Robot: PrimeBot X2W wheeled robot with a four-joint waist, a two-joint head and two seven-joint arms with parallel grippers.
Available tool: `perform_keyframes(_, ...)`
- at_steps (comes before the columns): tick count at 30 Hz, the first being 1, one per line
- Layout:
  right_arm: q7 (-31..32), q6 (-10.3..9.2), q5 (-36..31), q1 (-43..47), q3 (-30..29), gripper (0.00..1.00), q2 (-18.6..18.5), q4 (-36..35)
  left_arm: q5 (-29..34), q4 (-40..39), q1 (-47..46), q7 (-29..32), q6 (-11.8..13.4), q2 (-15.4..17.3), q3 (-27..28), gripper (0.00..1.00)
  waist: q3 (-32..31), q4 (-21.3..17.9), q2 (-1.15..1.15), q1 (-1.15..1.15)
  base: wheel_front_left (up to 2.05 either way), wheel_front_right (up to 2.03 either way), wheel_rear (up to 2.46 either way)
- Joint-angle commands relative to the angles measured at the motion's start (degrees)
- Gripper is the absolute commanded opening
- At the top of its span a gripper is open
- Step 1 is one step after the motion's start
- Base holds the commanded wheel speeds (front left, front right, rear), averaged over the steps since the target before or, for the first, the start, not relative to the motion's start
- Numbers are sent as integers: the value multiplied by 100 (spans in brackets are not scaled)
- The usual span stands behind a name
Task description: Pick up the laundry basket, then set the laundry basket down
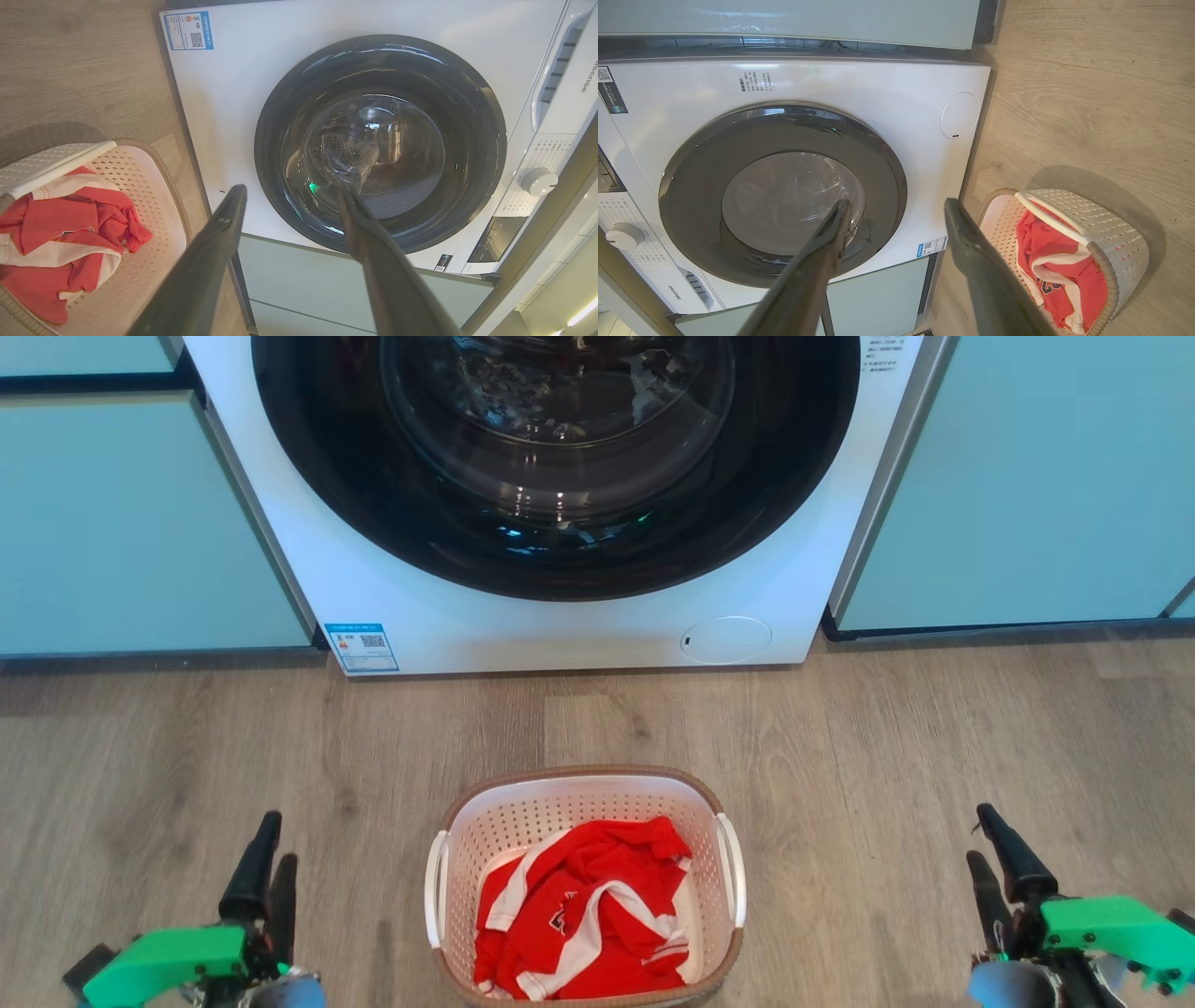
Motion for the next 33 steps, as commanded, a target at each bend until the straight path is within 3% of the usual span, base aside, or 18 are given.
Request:
perform_keyframes(1,-68,-1,-94,-278,-25,100,-23,-198,99,-220,-273,-68,-6,42,100,100,1,0,0,0,0,0,0)
perform_keyframes(12,-252,-2,-592,-395,-115,100,-29,-296,531,-422,-346,-252,-10,45,337,100,3,-2,0,0,0,0,0)
perform_keyframes(22,-420,-2,-1366,-545,-194,100,-35,-543,1314,-684,-459,-420,9,48,555,100,23,4,0,0,0,0,0)
perform_keyframes(33,-604,-3,-2499,-741,-130,100,-42,-972,2288,-1374,-541,-604,367,51,497,100,73,2,0,0,0,0,0)
